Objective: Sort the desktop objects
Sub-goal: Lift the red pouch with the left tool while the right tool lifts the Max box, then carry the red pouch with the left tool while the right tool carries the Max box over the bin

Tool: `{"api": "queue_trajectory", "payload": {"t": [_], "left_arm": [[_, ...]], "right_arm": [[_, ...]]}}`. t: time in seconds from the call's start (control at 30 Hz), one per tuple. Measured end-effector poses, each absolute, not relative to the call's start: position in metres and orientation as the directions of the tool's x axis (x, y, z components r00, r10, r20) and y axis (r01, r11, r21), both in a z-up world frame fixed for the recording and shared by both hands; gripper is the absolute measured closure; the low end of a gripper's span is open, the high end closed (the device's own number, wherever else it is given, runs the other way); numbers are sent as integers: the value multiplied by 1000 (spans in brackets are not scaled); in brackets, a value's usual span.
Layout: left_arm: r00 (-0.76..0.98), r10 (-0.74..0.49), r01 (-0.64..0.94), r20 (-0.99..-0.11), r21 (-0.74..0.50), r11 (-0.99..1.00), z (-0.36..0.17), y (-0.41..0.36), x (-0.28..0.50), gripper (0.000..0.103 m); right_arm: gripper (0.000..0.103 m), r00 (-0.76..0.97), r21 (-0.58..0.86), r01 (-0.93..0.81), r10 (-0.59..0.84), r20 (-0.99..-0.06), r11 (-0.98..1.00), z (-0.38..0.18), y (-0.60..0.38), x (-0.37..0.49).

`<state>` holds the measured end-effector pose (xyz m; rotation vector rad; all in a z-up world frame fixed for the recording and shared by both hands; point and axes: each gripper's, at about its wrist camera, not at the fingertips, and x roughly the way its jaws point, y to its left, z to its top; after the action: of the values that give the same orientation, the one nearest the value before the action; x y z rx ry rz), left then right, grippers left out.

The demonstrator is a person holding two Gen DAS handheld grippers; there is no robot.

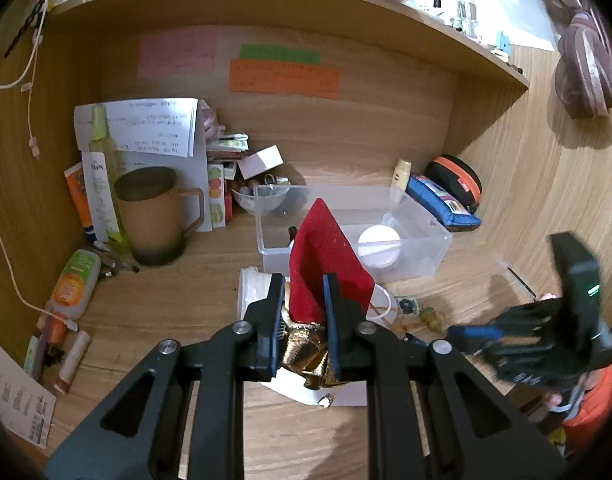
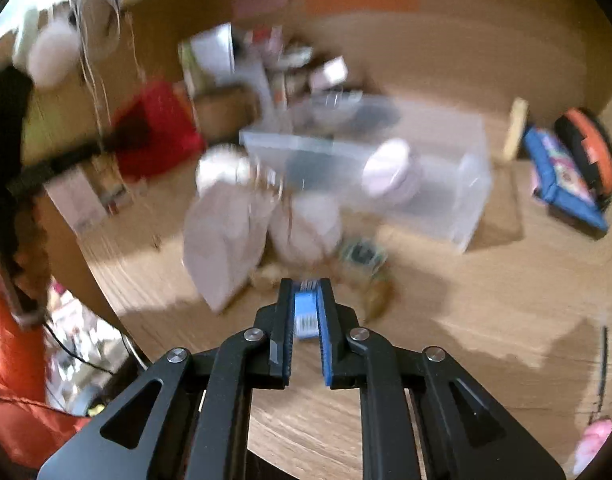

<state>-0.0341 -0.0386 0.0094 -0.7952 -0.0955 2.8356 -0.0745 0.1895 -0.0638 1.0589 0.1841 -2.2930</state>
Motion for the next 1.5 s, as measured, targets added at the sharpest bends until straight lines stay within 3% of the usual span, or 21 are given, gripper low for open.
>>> {"api": "queue_trajectory", "payload": {"t": [0.17, 0.3, 0.37, 0.6, 0.7, 0.9, 1.5], "left_arm": [[-831, 205, -166, -517, -121, -979, 4, -40, -29, 85], [-829, 209, -163, -518, -133, -977, 1, -46, -27, 85], [-828, 214, -165, -518, -140, -976, 0, -47, -27, 85], [-817, 228, -172, -530, -153, -973, -7, -46, -31, 85], [-816, 229, -173, -531, -153, -973, -7, -46, -32, 85], [-822, 227, -180, -522, -141, -974, -3, -43, -31, 85], [-862, 196, -182, -468, -75, -980, 30, -33, -47, 85]], "right_arm": [[91, -463, 118, 570, -437, -771, -813, -86, 179, -91], [71, -482, 86, 558, -406, -776, -826, -88, 179, -98], [66, -483, 74, 557, -395, -781, -827, -90, 178, -99], [66, -506, 30, 567, -376, -776, -823, -96, 171, -97], [78, -532, -10, 573, -363, -765, -819, -96, 165, -90], [78, -526, 48, 565, -404, -748, -824, -88, 172, -83], [78, -681, 105, 518, -484, -549, -849, 4, 213, -71]]}}
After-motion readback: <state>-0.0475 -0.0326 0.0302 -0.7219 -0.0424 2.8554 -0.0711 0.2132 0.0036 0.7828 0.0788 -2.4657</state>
